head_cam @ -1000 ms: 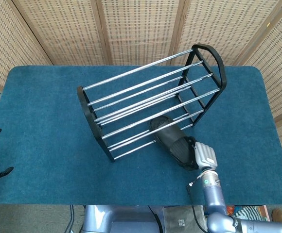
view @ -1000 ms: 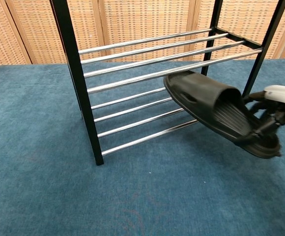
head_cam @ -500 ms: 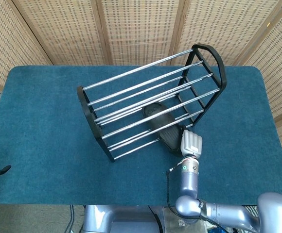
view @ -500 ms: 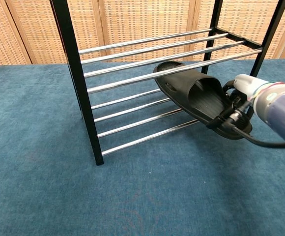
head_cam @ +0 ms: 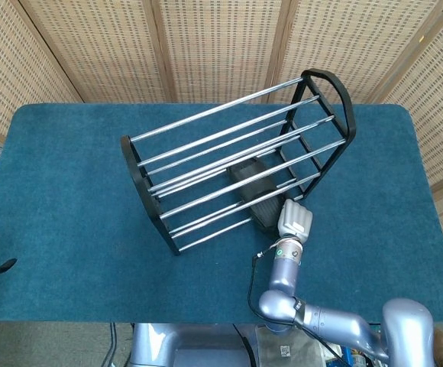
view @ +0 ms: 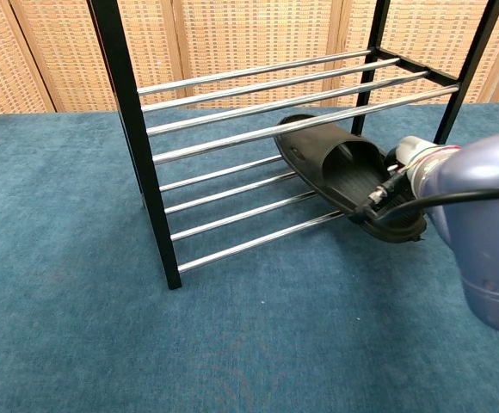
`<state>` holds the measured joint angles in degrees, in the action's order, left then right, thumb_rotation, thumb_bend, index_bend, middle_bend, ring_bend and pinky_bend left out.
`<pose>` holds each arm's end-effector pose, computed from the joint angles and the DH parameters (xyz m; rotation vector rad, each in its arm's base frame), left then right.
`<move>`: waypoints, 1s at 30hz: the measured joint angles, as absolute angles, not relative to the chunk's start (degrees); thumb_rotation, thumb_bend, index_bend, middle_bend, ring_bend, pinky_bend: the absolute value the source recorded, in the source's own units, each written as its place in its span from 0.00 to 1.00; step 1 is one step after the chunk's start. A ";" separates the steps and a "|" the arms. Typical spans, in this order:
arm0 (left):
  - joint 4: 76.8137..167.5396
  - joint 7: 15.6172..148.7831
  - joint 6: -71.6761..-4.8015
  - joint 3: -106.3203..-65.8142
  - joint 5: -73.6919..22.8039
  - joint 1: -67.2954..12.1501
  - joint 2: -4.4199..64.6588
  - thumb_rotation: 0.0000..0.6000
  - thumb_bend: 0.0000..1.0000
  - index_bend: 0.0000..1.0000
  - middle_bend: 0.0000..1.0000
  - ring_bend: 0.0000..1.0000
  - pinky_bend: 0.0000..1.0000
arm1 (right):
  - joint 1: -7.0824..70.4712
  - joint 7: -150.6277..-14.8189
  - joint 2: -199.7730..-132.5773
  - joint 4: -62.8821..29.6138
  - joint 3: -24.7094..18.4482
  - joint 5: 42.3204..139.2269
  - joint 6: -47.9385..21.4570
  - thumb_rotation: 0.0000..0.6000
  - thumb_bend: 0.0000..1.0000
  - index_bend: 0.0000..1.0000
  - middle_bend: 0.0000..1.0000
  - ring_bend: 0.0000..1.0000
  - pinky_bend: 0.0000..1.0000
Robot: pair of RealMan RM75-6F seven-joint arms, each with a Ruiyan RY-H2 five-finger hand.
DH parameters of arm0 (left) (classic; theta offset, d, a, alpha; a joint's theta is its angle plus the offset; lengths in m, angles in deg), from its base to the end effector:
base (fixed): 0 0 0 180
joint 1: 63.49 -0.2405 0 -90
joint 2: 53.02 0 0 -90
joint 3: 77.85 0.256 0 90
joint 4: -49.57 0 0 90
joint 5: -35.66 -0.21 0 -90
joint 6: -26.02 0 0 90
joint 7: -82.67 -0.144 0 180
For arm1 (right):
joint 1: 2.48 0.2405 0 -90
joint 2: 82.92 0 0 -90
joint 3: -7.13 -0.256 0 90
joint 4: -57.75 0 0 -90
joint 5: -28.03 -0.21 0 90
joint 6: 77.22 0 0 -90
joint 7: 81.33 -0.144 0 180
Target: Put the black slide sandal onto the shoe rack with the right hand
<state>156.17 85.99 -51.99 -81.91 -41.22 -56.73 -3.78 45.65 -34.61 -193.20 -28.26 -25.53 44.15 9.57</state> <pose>-0.2943 0.1897 0.2096 -1.3114 -1.0592 -0.8427 -0.1119 -0.3434 -0.0452 1.0703 -1.4465 0.6316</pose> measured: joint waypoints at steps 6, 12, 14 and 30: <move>155.87 86.82 -51.44 -82.08 -40.57 -56.57 -3.93 1.00 0.11 0.00 0.00 0.00 0.00 | 46.86 -35.42 -195.33 -24.55 -27.55 43.83 8.90 1.00 0.57 0.51 0.63 0.70 0.86; 155.54 88.04 -50.65 -82.22 -40.32 -56.29 -4.33 1.00 0.11 0.00 0.00 0.00 0.00 | 48.13 -36.16 -196.63 -22.42 -29.30 44.46 8.86 1.00 0.37 0.29 0.47 0.63 0.81; 155.43 88.42 -50.45 -82.28 -40.19 -56.22 -4.48 1.00 0.11 0.00 0.00 0.00 0.00 | 48.54 -36.49 -197.13 -21.63 -30.11 44.52 8.74 1.00 0.10 0.09 0.26 0.44 0.59; 154.88 91.22 -49.83 -82.31 -40.37 -56.20 -5.54 1.00 0.11 0.00 0.00 0.00 0.00 | 48.35 -39.13 -198.41 -24.68 -33.43 43.68 9.34 1.00 0.00 0.00 0.00 0.00 0.00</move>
